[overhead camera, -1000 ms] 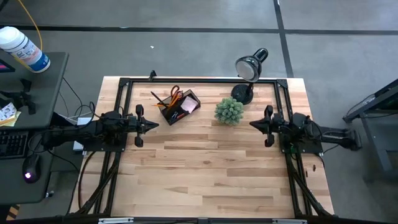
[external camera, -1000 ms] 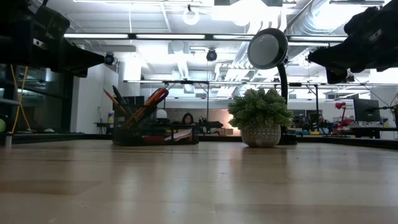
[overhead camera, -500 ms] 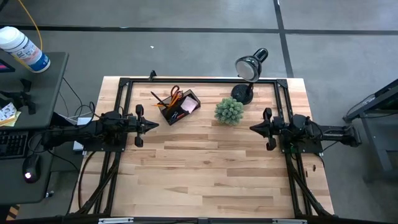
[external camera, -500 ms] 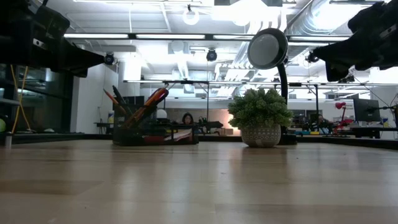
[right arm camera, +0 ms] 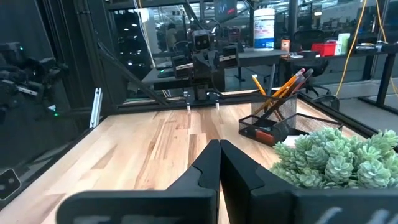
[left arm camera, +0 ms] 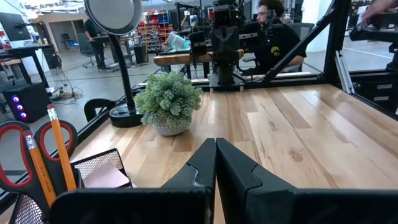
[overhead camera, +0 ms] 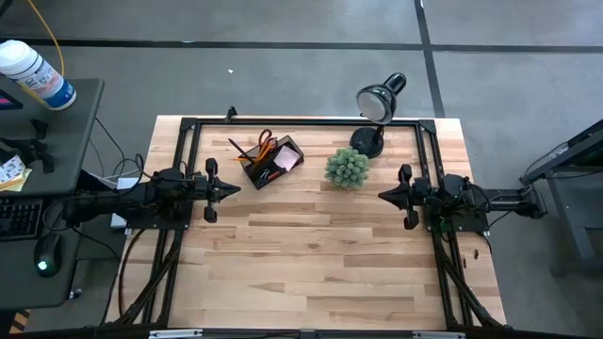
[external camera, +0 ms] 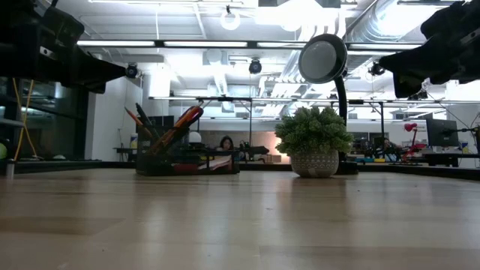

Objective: Pick and place office supplies into organizer

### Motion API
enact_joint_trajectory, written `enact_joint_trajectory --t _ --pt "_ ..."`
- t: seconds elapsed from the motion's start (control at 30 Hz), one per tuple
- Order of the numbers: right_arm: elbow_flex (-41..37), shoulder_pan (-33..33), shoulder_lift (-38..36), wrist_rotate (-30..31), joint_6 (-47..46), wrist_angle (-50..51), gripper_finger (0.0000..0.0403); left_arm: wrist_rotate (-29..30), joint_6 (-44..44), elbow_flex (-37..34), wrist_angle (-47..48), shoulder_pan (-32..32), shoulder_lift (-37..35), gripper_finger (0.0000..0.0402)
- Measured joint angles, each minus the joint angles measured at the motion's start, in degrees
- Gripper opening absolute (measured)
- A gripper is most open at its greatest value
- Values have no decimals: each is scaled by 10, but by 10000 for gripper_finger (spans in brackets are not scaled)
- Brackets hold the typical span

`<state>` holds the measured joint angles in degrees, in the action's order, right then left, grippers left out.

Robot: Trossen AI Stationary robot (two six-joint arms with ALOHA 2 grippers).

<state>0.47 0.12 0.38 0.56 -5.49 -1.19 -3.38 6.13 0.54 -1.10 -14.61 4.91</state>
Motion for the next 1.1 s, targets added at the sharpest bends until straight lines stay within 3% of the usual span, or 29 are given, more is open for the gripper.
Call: enact_joint_trajectory --t 1.1 --pt "0 0 5 1 -5 0 4 0 0 0 0 0 0 1"
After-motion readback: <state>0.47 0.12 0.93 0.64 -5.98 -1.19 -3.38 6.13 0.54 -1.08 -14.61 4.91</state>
